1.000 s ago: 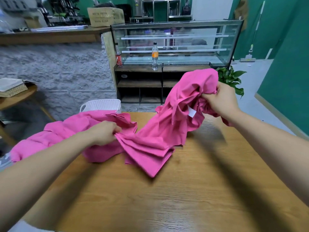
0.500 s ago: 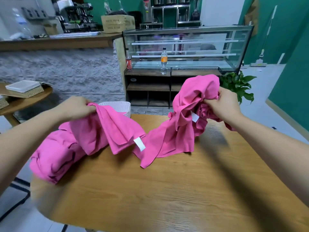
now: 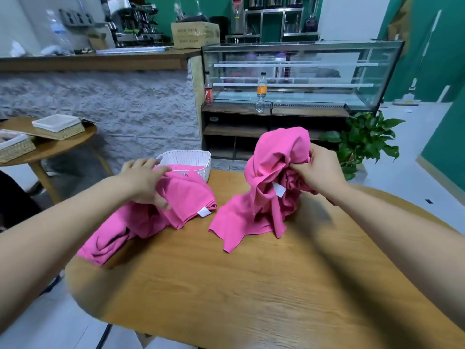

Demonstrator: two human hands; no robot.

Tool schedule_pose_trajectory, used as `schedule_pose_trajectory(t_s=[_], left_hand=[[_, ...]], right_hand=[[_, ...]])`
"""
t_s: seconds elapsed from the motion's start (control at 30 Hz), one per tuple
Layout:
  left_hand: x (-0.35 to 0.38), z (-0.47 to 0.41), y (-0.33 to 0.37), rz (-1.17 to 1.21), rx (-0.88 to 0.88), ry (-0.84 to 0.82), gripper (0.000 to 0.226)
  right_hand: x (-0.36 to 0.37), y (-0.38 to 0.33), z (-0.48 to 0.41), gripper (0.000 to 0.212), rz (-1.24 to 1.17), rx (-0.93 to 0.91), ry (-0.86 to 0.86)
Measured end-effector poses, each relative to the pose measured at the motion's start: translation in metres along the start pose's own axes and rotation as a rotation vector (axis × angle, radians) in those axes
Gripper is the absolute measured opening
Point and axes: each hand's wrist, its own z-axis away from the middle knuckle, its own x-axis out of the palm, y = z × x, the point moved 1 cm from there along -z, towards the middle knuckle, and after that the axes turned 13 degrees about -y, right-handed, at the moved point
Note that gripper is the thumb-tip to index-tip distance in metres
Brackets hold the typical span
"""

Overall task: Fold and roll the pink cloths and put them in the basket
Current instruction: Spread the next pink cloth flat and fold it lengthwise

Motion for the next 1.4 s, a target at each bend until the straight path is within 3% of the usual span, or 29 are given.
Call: schedule_pose_trajectory(t_s=[0.1,0.2,0.4,0.53,0.7,0.8,0.93,1.0,1.07,1.17,1.23,1.3,1.4], left_hand=[[0.001,-0.006,0.027,-0.001,0.173,0.130,0.113],[0.011,-0.017,0.052,-0.019,0.274,0.104,0.097],[0.047,-0.031,0.070,-0.047,0.262,-0.033,0.096],[0.073,-0.027,0.060,-0.012,0.203,-0.144,0.066],[0.080,-0.024,0.044,-0.002,0.227,-0.230,0.049],[0.068,-0.022,0.048,0.129,0.252,-0.092,0.040],[0.025,-0.002,0.084,0.546,0.399,0.275,0.031],[0.001,0.016,0.108,0.718,0.485,0.387,0.038],[-0.019,0.032,0.133,0.796,0.555,0.385,0.055],[-0.036,0.042,0.168,0.716,0.575,0.376,0.076],[-0.041,0.035,0.187,0.601,0.546,0.427,0.071],[-0.044,0.025,0.202,0.635,0.561,0.443,0.072],[-0.051,0.010,0.219,0.795,0.646,0.369,0.121]], right_hand=[[0.010,-0.005,0.001,0.024,0.001,-0.001,-0.005],[0.018,-0.006,0.003,0.024,0.001,-0.004,-0.021],[0.032,-0.006,0.003,0.023,0.014,0.011,-0.044],[0.042,-0.004,0.002,0.028,0.025,0.013,-0.074],[0.054,-0.008,0.003,0.029,0.003,-0.011,-0.118],[0.059,-0.011,0.002,0.033,0.029,-0.007,-0.141],[0.054,-0.013,0.003,0.041,0.045,0.022,-0.144],[0.049,-0.011,0.003,0.039,0.067,0.047,-0.134],[0.041,-0.010,0.004,0.039,0.097,0.076,-0.124],[0.026,-0.008,0.007,0.042,0.123,0.115,-0.110],[0.014,-0.006,0.009,0.044,0.148,0.125,-0.101],[0.001,-0.003,0.013,0.043,0.179,0.138,-0.106],[-0.015,0.003,0.020,0.039,0.201,0.152,-0.145]])
